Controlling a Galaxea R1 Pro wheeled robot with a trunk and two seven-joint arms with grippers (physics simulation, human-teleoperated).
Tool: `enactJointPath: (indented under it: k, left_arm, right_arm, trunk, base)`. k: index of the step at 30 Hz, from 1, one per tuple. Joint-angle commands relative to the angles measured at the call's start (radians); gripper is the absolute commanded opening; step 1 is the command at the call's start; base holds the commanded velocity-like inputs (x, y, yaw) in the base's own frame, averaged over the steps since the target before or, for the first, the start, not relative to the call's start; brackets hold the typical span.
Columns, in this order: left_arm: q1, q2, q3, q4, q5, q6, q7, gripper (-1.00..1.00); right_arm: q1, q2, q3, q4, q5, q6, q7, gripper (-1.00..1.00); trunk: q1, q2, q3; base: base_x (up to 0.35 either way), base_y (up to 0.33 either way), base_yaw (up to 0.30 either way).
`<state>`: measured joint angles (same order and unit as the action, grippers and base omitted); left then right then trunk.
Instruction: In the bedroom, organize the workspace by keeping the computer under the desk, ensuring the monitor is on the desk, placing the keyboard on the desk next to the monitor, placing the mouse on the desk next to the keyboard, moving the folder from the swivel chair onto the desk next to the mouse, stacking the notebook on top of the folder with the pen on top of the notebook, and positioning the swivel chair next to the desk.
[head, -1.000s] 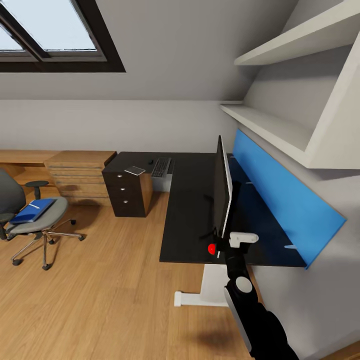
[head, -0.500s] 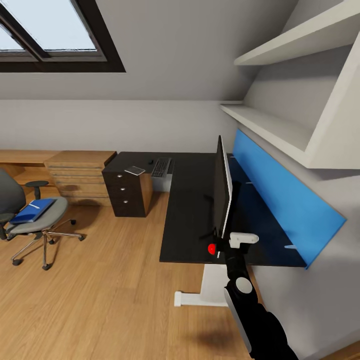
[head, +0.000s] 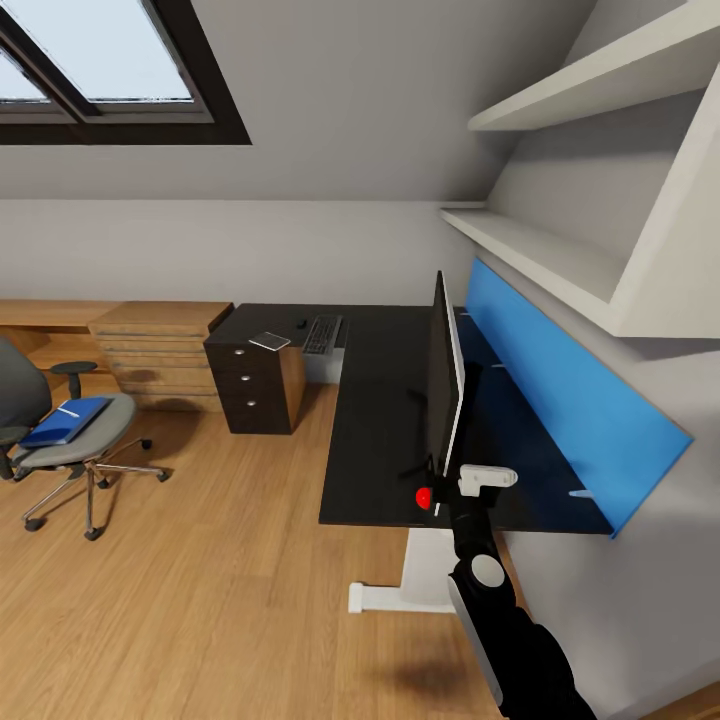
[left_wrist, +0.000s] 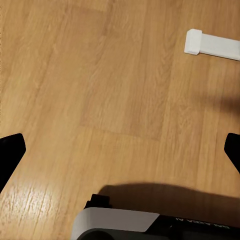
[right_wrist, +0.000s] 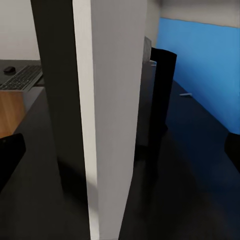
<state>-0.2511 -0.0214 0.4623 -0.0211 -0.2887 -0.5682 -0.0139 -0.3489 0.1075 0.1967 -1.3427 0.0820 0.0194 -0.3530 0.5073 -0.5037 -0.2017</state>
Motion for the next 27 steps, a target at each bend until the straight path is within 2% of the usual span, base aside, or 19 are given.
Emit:
enactJointPath:
  k: [1, 10, 27]
  left_arm:
    - [-0.001, 0.0, 0.009, 0.0, -0.007, -0.002, -0.001, 1.0]
    - [-0.001, 0.0, 0.009, 0.0, -0.007, -0.002, -0.001, 1.0]
    - [-0.001, 0.0, 0.009, 0.0, -0.007, -0.002, -0.001, 1.0]
  right_arm:
    - [-0.001, 0.0, 0.001, 0.0, 0.008, 0.002, -0.006, 1.0]
    - [-0.001, 0.0, 0.001, 0.0, 0.008, 0.002, -0.006, 1.0]
    - [-0.001, 0.002, 0.002, -0.005, 0.008, 0.002, -0.006, 1.0]
  trunk:
    - [0.0, -0.002, -0.002]
    - [0.0, -0.002, -0.002]
    - [0.0, -0.002, -0.002]
  base:
    - [0.0, 0.0, 0.0]
    - [0.0, -0.065, 0.0]
    - [0.0, -0.004, 0.0]
